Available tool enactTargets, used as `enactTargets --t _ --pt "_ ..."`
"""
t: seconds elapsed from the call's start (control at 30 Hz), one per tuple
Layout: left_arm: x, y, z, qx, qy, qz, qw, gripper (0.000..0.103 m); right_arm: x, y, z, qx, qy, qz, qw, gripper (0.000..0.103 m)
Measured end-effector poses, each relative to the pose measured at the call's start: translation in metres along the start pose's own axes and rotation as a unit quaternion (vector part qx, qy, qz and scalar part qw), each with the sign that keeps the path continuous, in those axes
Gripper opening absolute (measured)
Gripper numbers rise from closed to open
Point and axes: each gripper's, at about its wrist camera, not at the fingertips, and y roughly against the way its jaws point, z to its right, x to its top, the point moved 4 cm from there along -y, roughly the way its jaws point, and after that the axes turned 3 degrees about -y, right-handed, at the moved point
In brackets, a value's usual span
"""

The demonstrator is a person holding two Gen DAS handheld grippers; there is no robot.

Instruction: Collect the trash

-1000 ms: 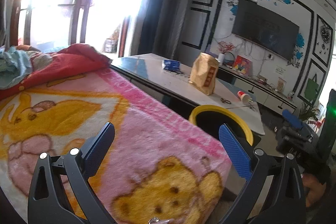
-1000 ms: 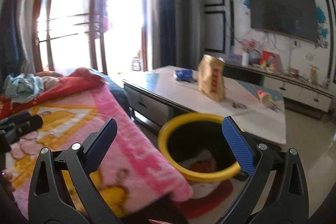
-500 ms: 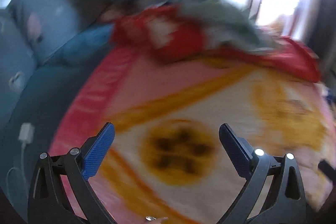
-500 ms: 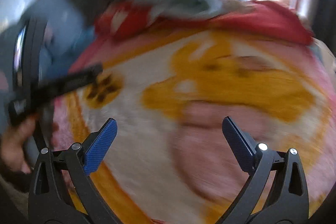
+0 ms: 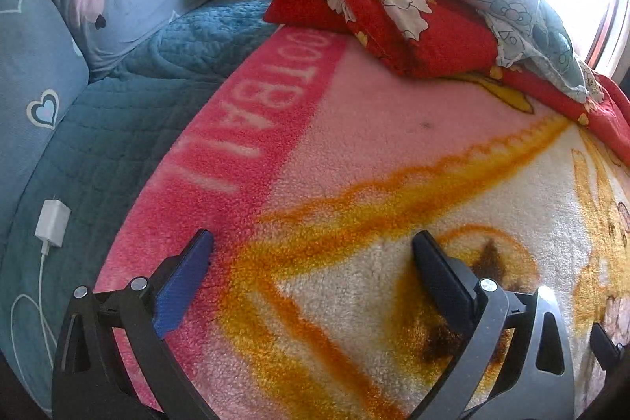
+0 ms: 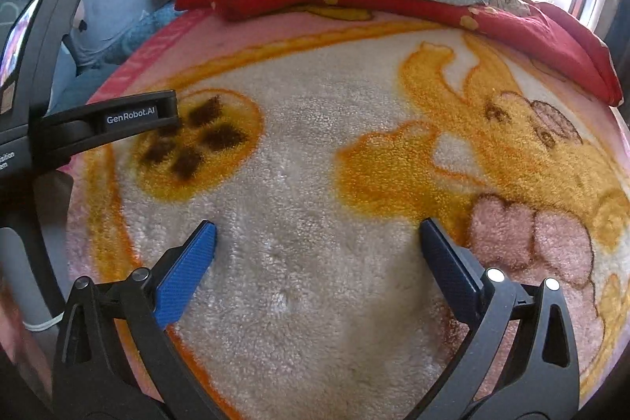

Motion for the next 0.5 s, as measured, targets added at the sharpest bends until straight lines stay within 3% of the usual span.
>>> enactTargets --t 0.5 --pt "0.0015 -0.0021 -0.0005 -0.001 0.0 0.0 1.0 0.098 -0.0034 -0.0026 -0.0032 -0.001 0.0 0.001 1.0 0.093"
